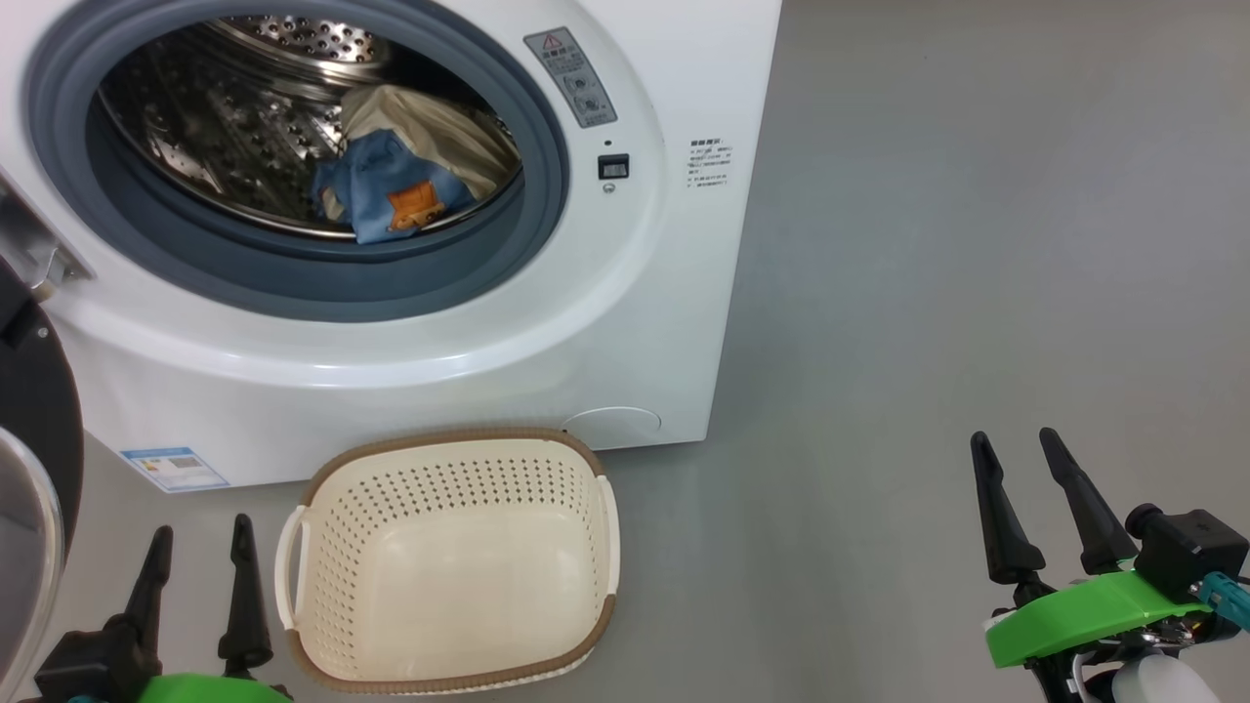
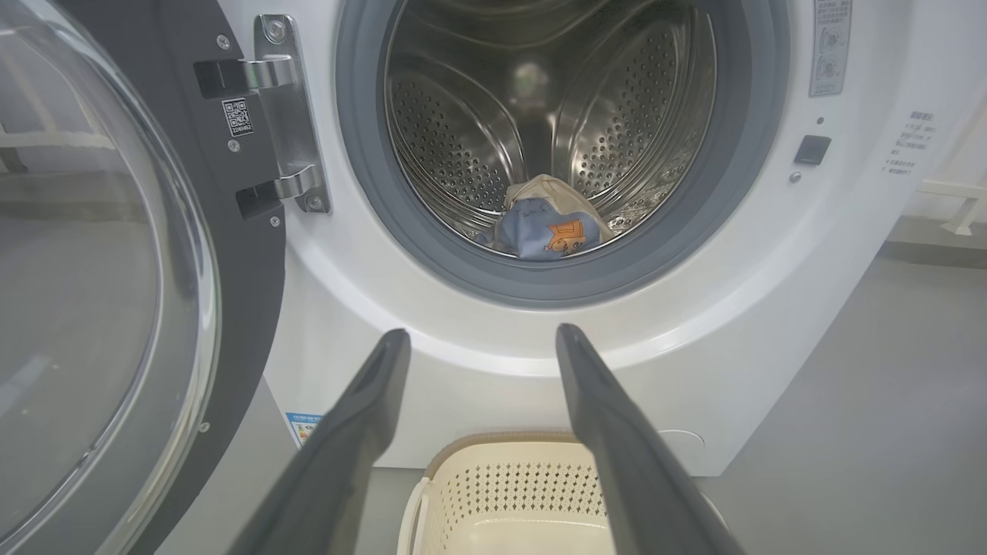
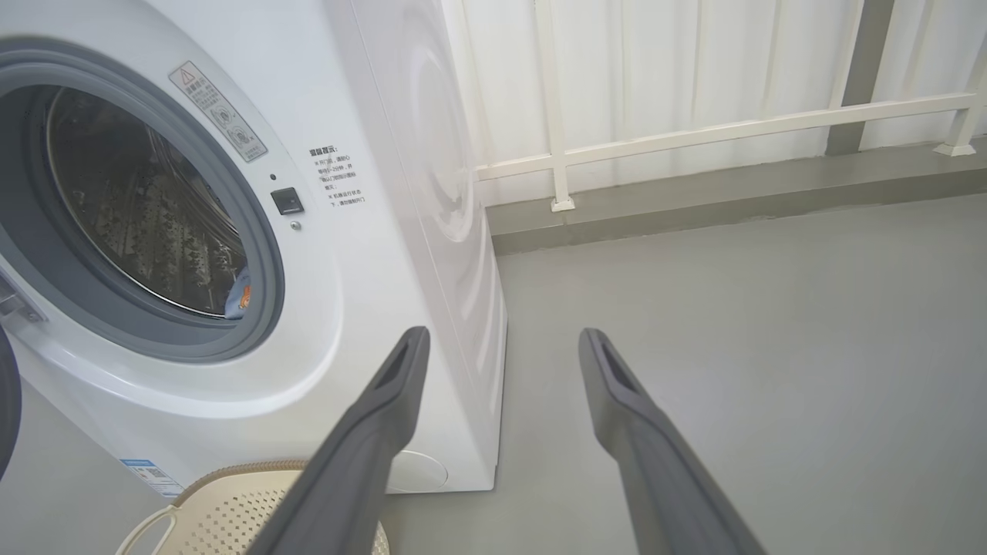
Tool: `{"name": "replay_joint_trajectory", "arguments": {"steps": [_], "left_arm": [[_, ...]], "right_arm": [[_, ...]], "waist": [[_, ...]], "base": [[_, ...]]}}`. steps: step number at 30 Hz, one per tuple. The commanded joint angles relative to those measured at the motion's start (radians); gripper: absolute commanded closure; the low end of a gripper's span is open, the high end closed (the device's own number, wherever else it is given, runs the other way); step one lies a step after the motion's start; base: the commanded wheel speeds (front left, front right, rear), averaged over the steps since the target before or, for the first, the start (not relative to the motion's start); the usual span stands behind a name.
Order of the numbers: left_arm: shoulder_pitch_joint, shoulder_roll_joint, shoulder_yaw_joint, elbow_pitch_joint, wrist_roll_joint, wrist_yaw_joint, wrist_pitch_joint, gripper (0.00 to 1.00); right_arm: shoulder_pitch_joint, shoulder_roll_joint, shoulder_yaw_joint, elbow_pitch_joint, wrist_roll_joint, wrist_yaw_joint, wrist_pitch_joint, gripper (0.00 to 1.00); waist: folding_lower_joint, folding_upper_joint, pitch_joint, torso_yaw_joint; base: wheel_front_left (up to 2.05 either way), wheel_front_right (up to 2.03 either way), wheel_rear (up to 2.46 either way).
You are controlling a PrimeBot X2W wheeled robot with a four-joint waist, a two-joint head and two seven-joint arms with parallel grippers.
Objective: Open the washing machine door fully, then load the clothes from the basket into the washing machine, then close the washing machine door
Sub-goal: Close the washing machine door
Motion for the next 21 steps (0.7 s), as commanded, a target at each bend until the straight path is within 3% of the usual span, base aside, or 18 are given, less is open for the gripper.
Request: {"name": "replay_joint_trajectory", "arguments": {"steps": [1,21], "left_arm": [[-0.01,0.018,0.028,-0.032,-0.003,-0.002,-0.005,0.0],[-0.005,0.017,0.022,-0.03,-0.006,-0.002,-0.006,0.0]], "right_arm": [[-0.008,-0.008,0.017,-0.024,0.007,0.004,-0.008,0.0],[-0.004,-0.005,0.018,-0.024,0.008,0.004,-0.008,0.0]], "waist": [[0.0,-0.0001,0.001,0.0],[0.0,-0.0001,-0.01,0.0]], "base": [[0.0,0.0,0.0],[0.0,0.0,0.0]]}}
